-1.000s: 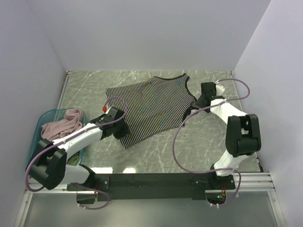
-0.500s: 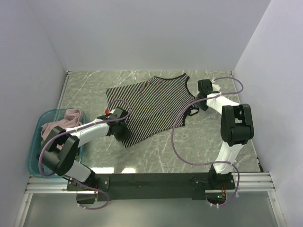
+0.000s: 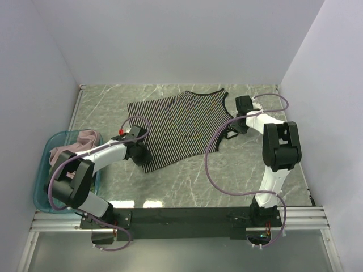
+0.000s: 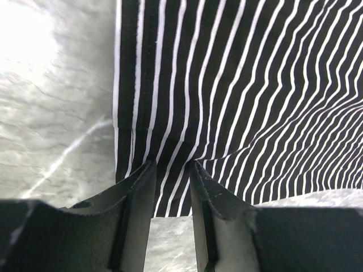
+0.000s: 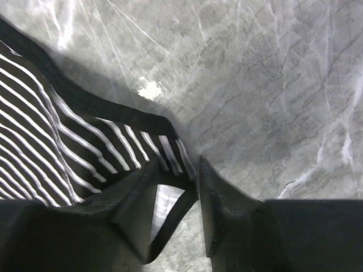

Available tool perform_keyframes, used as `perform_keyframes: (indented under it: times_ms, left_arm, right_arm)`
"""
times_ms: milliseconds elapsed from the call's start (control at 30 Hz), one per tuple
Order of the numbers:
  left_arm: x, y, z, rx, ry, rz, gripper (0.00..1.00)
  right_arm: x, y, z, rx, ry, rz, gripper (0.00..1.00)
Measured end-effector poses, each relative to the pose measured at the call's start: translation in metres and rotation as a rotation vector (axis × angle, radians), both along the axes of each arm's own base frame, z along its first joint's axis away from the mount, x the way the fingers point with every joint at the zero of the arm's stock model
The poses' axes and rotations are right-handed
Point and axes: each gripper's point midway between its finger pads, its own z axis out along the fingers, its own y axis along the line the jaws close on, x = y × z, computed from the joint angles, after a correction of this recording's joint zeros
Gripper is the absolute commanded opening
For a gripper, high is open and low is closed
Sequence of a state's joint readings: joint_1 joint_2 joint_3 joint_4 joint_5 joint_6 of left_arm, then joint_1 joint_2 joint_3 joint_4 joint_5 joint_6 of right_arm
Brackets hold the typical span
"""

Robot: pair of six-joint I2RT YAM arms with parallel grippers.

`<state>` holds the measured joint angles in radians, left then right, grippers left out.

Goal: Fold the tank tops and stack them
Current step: Flatten the tank top out

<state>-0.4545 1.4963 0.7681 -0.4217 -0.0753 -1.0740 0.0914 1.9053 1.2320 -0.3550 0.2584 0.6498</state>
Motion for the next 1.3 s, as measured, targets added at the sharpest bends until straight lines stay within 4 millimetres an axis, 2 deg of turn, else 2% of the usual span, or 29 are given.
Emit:
perform_keyframes:
  times_ms: [100, 267, 300, 333, 400, 433, 500, 633, 767, 900, 1000, 1067, 1100, 1133, 1200, 1233, 1300]
  left_arm:
    - [0.003, 0.005, 0.0, 0.002, -0.002, 0.011, 0.37]
    - [0.007, 0.012, 0.0, 0.006, -0.004, 0.026, 0.37]
    - [0.008, 0.014, 0.0, 0.007, -0.004, 0.033, 0.37]
    - [0.01, 0.018, 0.0, 0.008, -0.005, 0.042, 0.37]
    - [0.014, 0.027, 0.0, 0.012, -0.008, 0.062, 0.37]
    - [0.015, 0.03, 0.0, 0.014, -0.009, 0.07, 0.36]
    - [0.019, 0.038, 0.0, 0.015, -0.009, 0.092, 0.36]
    - [0.021, 0.044, 0.0, 0.019, -0.01, 0.107, 0.36]
    - [0.021, 0.045, 0.0, 0.023, -0.012, 0.1, 0.35]
    - [0.022, 0.045, -0.001, 0.024, -0.013, 0.098, 0.34]
    - [0.024, 0.044, -0.001, 0.02, -0.019, 0.096, 0.34]
    - [0.024, 0.044, -0.001, 0.018, -0.021, 0.092, 0.34]
    - [0.024, 0.043, -0.001, 0.017, -0.021, 0.089, 0.34]
    - [0.024, 0.043, -0.001, 0.016, -0.023, 0.085, 0.34]
    - [0.024, 0.042, -0.001, 0.019, -0.025, 0.075, 0.34]
    - [0.024, 0.042, -0.001, 0.021, -0.026, 0.072, 0.35]
    - [0.024, 0.042, -0.001, 0.021, -0.027, 0.07, 0.37]
  right_arm:
    - [-0.003, 0.0, -0.004, -0.002, 0.02, 0.009, 0.48]
    - [-0.005, 0.0, -0.005, -0.004, 0.035, 0.013, 0.45]
    - [-0.005, 0.001, -0.004, -0.004, 0.036, 0.015, 0.42]
    - [-0.005, 0.002, -0.004, -0.004, 0.036, 0.017, 0.32]
    - [-0.004, 0.003, -0.003, -0.007, 0.04, 0.024, 0.2]
    - [-0.003, 0.004, -0.003, -0.005, 0.039, 0.022, 0.09]
    - [-0.001, 0.005, -0.002, -0.006, 0.039, 0.026, 0.0]
    - [0.0, 0.005, 0.003, -0.017, 0.04, 0.029, 0.0]
    - [0.003, -0.005, 0.017, -0.077, 0.052, 0.031, 0.0]
    - [0.007, -0.018, 0.047, -0.158, 0.037, 0.031, 0.0]
    - [0.0, -0.025, 0.073, -0.206, 0.01, 0.027, 0.0]
    - [-0.008, -0.029, 0.084, -0.226, -0.01, 0.019, 0.04]
    - [-0.013, -0.031, 0.087, -0.234, -0.015, 0.013, 0.1]
    - [-0.019, -0.033, 0.086, -0.242, -0.01, 0.008, 0.23]
    - [-0.028, -0.038, 0.081, -0.259, 0.009, -0.003, 0.39]
    - [-0.032, -0.04, 0.077, -0.267, 0.024, -0.006, 0.51]
    - [-0.039, -0.044, 0.066, -0.275, 0.053, -0.009, 0.61]
